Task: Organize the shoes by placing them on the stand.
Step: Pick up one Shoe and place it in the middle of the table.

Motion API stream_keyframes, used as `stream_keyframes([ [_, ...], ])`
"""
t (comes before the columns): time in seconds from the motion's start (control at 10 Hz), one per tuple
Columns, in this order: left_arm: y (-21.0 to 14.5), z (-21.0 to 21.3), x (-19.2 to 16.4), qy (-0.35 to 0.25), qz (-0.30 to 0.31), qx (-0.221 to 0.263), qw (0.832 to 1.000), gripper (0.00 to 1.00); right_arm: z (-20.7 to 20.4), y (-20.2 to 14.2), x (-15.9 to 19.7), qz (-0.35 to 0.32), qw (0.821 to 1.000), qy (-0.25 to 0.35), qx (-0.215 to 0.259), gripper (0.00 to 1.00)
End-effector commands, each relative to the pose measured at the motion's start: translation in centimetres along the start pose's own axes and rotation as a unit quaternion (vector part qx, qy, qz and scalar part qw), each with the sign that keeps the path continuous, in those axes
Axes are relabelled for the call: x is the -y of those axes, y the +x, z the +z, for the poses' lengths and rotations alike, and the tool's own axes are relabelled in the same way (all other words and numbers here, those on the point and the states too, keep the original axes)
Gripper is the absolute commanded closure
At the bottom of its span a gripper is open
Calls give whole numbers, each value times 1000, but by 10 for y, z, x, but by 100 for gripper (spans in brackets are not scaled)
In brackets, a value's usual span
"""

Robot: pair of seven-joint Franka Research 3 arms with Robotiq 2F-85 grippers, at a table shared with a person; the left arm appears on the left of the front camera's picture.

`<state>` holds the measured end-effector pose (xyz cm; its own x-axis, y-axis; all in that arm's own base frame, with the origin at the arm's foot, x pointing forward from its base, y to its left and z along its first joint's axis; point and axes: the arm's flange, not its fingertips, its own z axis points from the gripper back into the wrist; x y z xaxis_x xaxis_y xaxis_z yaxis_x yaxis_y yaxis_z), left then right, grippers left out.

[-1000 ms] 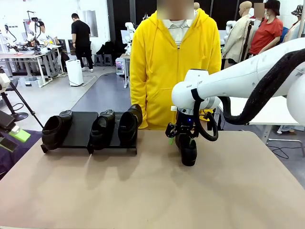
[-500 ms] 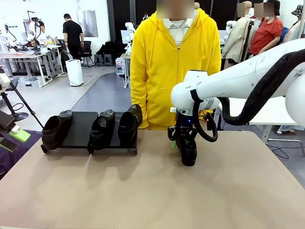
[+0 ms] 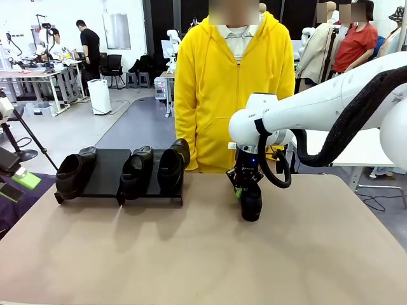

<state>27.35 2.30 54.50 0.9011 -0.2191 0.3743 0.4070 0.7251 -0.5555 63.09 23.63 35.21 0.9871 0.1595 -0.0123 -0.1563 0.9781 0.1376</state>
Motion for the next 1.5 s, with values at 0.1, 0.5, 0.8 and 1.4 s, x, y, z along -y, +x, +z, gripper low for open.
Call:
stream_keyframes([
  [0.1,0,0,1,-8,0,2,1000,0,41,-20,6,-9,1000,-17,-3,100],
  [0.5,0,0,1,-8,0,2,1000,0,167,-146,-6,-62,998,0,23,100],
  [0.8,0,0,1,-8,0,2,1000,0,164,-238,-34,-68,998,17,-8,100],
  [1.4,0,0,1,-8,0,2,1000,0,169,-244,-36,-55,998,10,-23,100],
])
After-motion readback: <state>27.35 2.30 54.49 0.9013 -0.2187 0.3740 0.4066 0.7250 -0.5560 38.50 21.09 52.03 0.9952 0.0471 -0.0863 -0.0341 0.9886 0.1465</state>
